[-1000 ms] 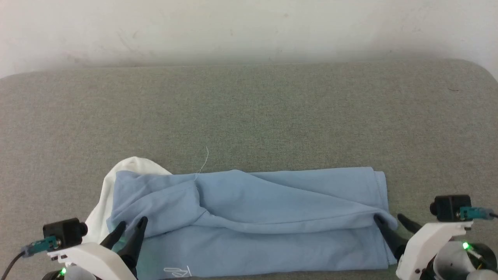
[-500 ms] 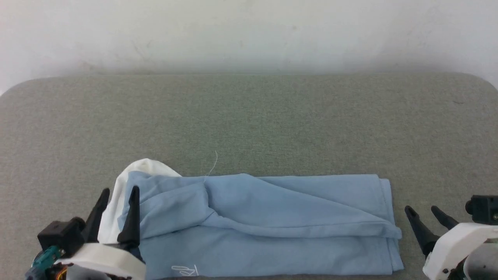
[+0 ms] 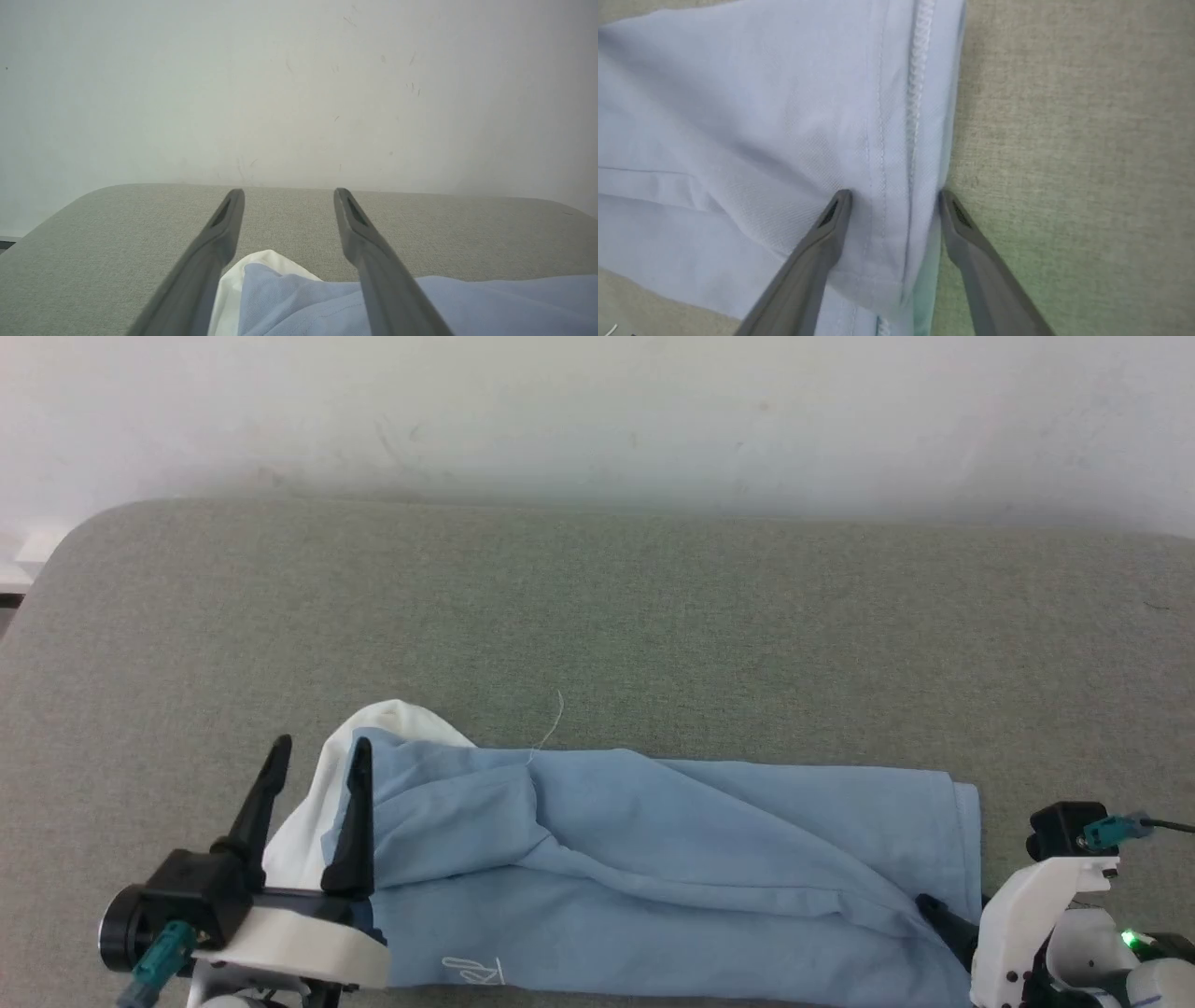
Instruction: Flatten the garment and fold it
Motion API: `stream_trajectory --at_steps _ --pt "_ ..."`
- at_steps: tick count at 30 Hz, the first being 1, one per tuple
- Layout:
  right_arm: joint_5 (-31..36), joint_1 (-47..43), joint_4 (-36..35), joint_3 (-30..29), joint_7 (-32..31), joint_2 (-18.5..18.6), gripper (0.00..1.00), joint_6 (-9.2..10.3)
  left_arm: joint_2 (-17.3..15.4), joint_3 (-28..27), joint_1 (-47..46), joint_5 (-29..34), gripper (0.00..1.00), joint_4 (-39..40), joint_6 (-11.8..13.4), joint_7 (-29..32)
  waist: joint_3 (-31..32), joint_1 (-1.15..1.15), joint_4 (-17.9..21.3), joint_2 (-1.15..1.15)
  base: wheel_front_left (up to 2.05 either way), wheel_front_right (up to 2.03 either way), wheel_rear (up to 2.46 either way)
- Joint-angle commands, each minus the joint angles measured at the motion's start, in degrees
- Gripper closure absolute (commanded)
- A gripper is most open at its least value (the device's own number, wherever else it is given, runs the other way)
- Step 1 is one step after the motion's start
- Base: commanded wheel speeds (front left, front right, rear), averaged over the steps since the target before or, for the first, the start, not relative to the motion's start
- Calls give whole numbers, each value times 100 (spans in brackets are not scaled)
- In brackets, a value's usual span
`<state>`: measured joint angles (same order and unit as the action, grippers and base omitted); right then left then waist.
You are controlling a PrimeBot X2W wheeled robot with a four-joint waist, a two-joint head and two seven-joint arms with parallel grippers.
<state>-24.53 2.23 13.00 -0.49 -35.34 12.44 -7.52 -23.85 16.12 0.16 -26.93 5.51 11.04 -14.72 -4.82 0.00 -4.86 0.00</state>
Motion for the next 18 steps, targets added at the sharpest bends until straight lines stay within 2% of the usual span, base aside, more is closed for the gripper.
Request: stream_trajectory --at_steps 1,3,4,5,7,11,18 --pt "-84 67 186 76 -99 -32 0 3 58 -25 72 114 0 39 -66 -27 -8 0 -50 0 0 0 0" --pt "-182 52 454 160 -334 -92 0 3 119 -42 119 203 0 68 -95 -27 9 0 -65 0 0 0 0" --pt "-222 47 571 189 -462 -115 22 3 138 -47 144 243 0 75 -110 -27 15 0 -68 0 0 0 0" --pt "-264 46 667 214 -588 -144 57 3 152 -52 168 280 0 77 -121 -27 21 0 -67 0 0 0 0" --pt "-267 61 779 311 -779 -147 100 3 170 -69 212 338 0 72 -136 -27 37 0 -58 0 0 0 0" --pt "-385 156 750 434 -704 -149 100 3 146 -129 312 404 0 0 -147 -28 103 0 -31 0 0 0 0" --pt "-339 232 155 443 62 124 100 3 111 -221 497 414 0 -104 -159 -28 273 0 27 0 0 0 0"
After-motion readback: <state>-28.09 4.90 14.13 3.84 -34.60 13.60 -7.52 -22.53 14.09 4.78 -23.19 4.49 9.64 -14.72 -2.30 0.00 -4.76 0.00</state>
